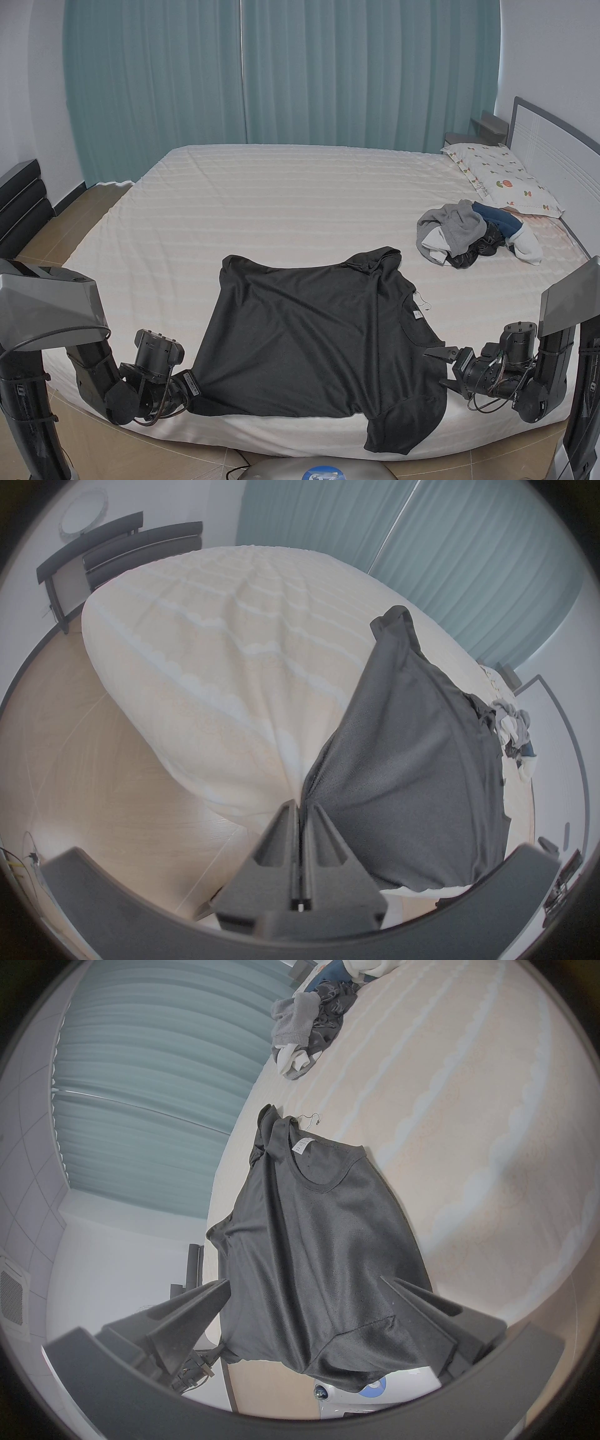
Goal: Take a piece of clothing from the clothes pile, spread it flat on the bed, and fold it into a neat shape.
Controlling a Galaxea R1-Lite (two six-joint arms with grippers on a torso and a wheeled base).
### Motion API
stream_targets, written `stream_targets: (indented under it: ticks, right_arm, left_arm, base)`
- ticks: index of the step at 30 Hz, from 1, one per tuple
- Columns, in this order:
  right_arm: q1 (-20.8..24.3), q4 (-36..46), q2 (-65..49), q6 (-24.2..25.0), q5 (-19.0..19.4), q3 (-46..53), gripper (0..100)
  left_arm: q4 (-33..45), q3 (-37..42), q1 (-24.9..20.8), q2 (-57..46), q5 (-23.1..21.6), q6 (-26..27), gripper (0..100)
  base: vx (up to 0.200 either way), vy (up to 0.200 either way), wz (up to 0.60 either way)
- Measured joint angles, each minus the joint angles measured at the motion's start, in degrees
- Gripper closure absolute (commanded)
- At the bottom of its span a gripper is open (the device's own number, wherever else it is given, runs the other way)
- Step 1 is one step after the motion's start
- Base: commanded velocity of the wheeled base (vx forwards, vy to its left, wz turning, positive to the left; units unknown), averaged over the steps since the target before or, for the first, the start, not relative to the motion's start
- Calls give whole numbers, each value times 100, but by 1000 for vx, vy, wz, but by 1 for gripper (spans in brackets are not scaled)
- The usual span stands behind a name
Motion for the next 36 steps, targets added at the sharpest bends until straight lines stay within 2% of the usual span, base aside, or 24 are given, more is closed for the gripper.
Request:
stream_targets:
  ticks: [5, 6, 18, 29, 30, 36]
  right_arm:
    - [-13, -2, 22, -123, -2, 6, 0]
    - [-13, 0, 28, -133, -2, 9, 0]
    - [-13, 0, 100, -185, -2, -7, 0]
    - [-24, 0, 212, -522, -11, -41, 0]
    - [-24, 0, 224, -522, -11, -44, 0]
    - [-52, 0, 286, -539, -17, -66, 0]
  left_arm:
    - [-38, 99, -20, -76, 5, 93, 100]
    - [-43, 99, -22, -72, 7, 90, 0]
    - [-46, 46, 96, 46, -6, 132, 0]
    - [-295, -149, 190, 278, -512, 60, 0]
    - [-334, -166, 212, 308, -514, 60, 100]
    - [-385, -217, 466, 473, -510, 71, 100]
  base:
    - [0, 0, 0]
    - [0, 0, 0]
    - [0, 0, 0]
    - [0, 0, 0]
    - [0, 0, 0]
    - [0, 0, 0]
